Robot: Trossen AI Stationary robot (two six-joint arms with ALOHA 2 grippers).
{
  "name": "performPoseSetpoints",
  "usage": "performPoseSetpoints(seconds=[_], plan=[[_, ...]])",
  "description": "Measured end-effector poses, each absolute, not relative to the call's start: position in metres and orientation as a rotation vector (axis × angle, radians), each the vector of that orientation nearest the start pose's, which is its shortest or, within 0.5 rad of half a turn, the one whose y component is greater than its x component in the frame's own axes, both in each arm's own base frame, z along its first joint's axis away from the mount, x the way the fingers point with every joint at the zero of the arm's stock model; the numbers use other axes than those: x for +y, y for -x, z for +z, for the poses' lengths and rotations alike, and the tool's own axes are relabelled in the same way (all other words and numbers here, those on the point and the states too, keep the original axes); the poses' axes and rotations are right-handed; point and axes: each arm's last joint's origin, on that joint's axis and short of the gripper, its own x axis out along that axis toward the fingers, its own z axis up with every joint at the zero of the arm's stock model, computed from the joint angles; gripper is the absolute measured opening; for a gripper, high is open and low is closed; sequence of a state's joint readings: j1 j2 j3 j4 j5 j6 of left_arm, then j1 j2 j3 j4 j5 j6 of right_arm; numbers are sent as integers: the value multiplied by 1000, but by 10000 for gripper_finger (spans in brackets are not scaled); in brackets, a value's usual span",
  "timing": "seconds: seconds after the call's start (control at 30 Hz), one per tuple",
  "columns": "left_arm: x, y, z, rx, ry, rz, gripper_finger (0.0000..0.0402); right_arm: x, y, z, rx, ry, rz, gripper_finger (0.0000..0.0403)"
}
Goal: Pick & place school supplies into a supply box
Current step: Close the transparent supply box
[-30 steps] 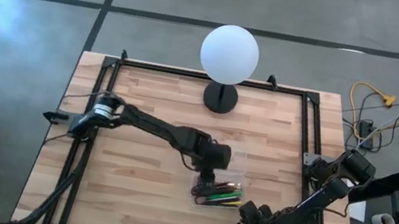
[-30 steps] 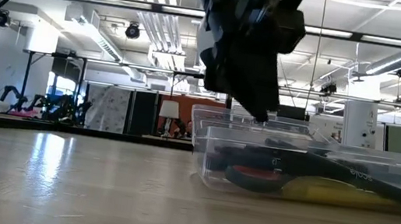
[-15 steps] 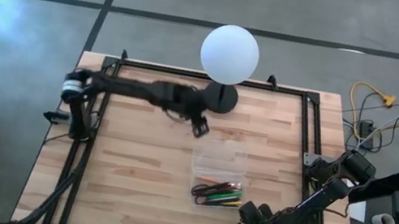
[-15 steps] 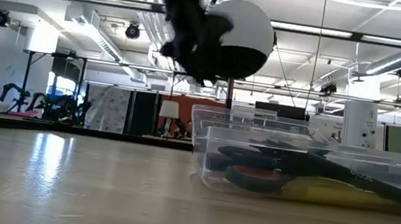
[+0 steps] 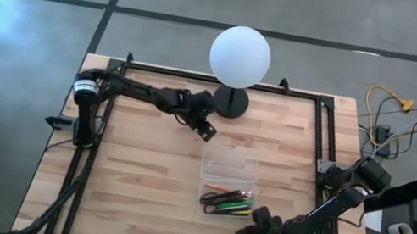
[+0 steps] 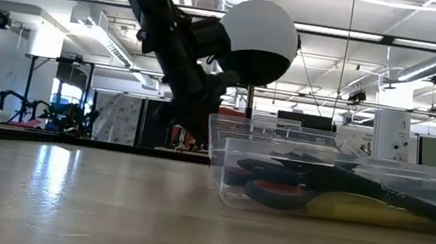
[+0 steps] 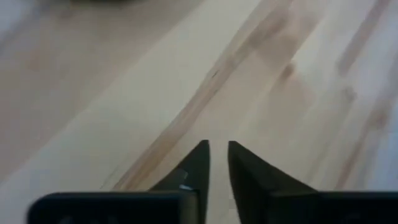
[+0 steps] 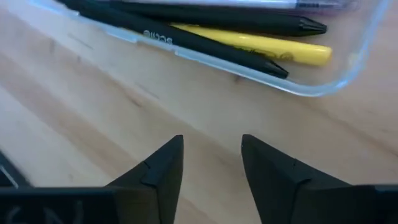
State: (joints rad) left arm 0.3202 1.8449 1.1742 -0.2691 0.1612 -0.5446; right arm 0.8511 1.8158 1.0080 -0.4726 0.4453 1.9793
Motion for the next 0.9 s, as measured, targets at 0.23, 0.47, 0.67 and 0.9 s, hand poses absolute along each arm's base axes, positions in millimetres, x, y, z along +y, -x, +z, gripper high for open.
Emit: performPoseSetpoints(seconds=[0.23,0.47,0.67,0.9], plan=[[106,-372,173,856,719,341,2,232,-238,123,843,-1068,-690,114],[81,-386,184,860,685,163,2,226,-240,123,840,-1064,-723,112],[49,-399,214,822,698,-18,2,226,-240,122,839,-1056,-725,111],[12,-415,259,760,647,-140,3,226,-240,122,847,-1030,-720,109]])
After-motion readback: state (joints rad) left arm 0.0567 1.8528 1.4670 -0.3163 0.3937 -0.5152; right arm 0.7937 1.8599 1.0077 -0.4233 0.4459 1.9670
